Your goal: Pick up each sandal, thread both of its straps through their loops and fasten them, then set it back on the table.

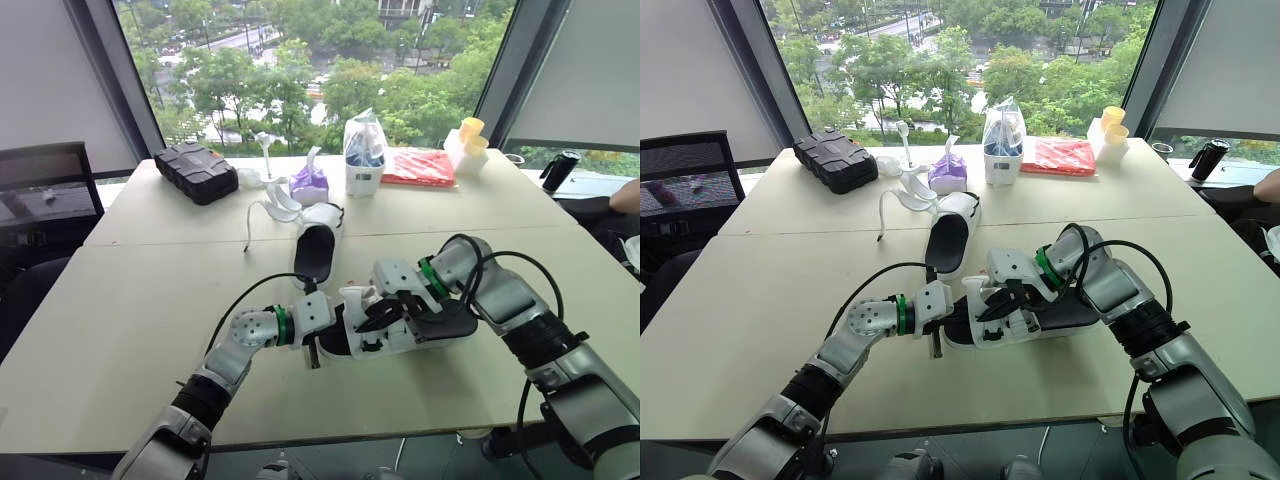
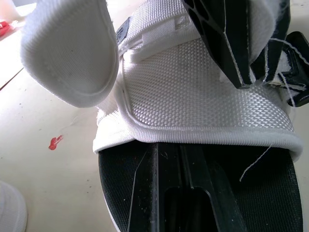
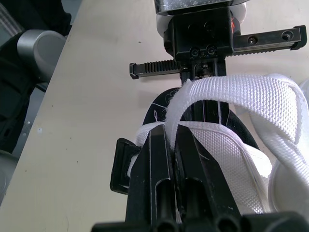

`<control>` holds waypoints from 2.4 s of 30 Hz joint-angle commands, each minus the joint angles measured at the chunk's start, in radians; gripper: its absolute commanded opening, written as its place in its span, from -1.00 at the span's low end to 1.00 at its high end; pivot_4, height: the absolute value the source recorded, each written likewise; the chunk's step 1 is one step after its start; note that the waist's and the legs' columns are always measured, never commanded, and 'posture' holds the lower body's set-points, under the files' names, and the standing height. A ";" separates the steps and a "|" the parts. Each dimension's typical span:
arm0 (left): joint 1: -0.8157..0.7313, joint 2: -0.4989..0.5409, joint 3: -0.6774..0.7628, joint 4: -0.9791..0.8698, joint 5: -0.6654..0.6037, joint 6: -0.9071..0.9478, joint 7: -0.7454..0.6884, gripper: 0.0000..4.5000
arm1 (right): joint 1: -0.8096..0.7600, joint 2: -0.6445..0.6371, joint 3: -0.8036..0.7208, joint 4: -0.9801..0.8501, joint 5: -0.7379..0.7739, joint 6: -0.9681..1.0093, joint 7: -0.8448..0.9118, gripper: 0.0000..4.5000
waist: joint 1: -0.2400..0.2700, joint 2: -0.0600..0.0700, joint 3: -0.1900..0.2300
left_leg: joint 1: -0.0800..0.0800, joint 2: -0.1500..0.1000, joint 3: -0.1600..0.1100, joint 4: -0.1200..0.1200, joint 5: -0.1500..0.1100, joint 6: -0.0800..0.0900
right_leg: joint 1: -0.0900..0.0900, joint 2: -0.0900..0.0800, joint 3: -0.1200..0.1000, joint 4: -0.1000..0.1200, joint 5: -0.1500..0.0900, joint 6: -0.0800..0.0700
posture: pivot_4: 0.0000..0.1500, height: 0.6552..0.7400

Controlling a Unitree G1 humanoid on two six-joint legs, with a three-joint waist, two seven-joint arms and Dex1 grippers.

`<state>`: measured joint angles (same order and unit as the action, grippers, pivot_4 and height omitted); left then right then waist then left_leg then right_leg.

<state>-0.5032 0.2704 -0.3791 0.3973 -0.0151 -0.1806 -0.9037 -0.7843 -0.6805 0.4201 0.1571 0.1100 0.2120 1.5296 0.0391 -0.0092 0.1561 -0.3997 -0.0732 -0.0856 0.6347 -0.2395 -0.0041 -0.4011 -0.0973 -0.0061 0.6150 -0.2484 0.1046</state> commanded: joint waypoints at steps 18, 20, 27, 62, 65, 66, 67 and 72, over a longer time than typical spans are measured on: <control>0.041 0.016 -0.043 0.091 0.074 0.050 0.003 -1.00 | 0.050 -0.071 0.012 -0.139 -0.005 0.143 0.049 -0.16 | -0.001 0.000 0.000 | 0.006 0.000 0.000 -0.001 0.000 0.000 | 0.006 0.000 0.000 -0.001 -0.002 -0.002 | 1.00 1.00; 0.042 0.016 -0.043 0.090 0.073 0.050 0.003 -1.00 | 0.054 -0.081 -0.014 -0.163 0.018 0.187 0.039 0.27 | -0.001 0.000 0.000 | 0.006 0.000 0.000 -0.002 0.000 0.000 | 0.007 0.000 0.000 -0.001 -0.002 -0.002 | 1.00 1.00; 0.045 0.016 -0.046 0.088 0.073 0.052 0.002 -1.00 | 0.068 -0.190 -0.132 -0.308 0.153 0.435 0.031 0.98 | 0.000 0.000 0.001 | 0.007 0.000 0.000 -0.002 -0.002 -0.003 | 0.008 -0.001 0.001 -0.001 -0.002 -0.002 | 1.00 1.00; 0.032 0.014 -0.059 0.127 0.095 0.016 -0.011 -1.00 | 0.466 -0.140 -0.277 -0.572 0.409 0.679 -0.428 0.98 | 0.000 -0.001 0.001 | 0.006 0.001 0.000 -0.003 -0.002 -0.003 | 0.008 -0.003 0.001 -0.003 -0.006 0.002 | 1.00 1.00; 0.035 0.017 -0.060 0.125 0.095 0.013 -0.015 -1.00 | 0.462 -0.123 -0.251 -0.585 0.414 0.672 -0.424 0.98 | 0.000 -0.001 0.001 | 0.006 0.001 0.000 -0.003 -0.002 -0.003 | 0.008 -0.003 0.001 -0.003 -0.006 0.002 | 1.00 1.00; 0.036 0.018 -0.060 0.126 0.096 0.012 -0.016 -1.00 | 0.460 -0.120 -0.241 -0.586 0.412 0.671 -0.421 0.98 | 0.000 -0.001 0.001 | 0.006 0.001 0.000 -0.003 -0.002 -0.003 | 0.008 -0.003 0.001 -0.003 -0.006 0.002 | 1.00 1.00; 0.036 0.018 -0.060 0.126 0.096 0.012 -0.016 -1.00 | 0.458 -0.118 -0.233 -0.583 0.408 0.670 -0.422 0.98 | 0.000 -0.001 0.001 | 0.006 0.001 0.000 -0.003 -0.002 -0.003 | 0.008 -0.003 0.001 -0.003 -0.006 0.002 | 1.00 1.00; 0.034 0.014 -0.060 0.128 0.096 0.012 -0.015 -1.00 | 0.442 -0.116 -0.209 -0.543 0.396 0.667 -0.422 0.98 | 0.000 -0.001 0.001 | 0.006 0.001 0.000 -0.003 -0.002 -0.003 | 0.008 -0.003 0.001 -0.003 -0.006 0.002 | 1.00 1.00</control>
<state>-0.5138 0.2668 -0.3807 0.4266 -0.0025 -0.2125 -0.9121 -0.3233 -0.8037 0.2181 -0.3847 0.4978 0.8998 1.1044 0.0396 -0.0101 0.1575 -0.3936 -0.0722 -0.0855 0.6317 -0.2416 -0.0073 -0.3930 -0.1002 -0.0054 0.6119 -0.2541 0.1069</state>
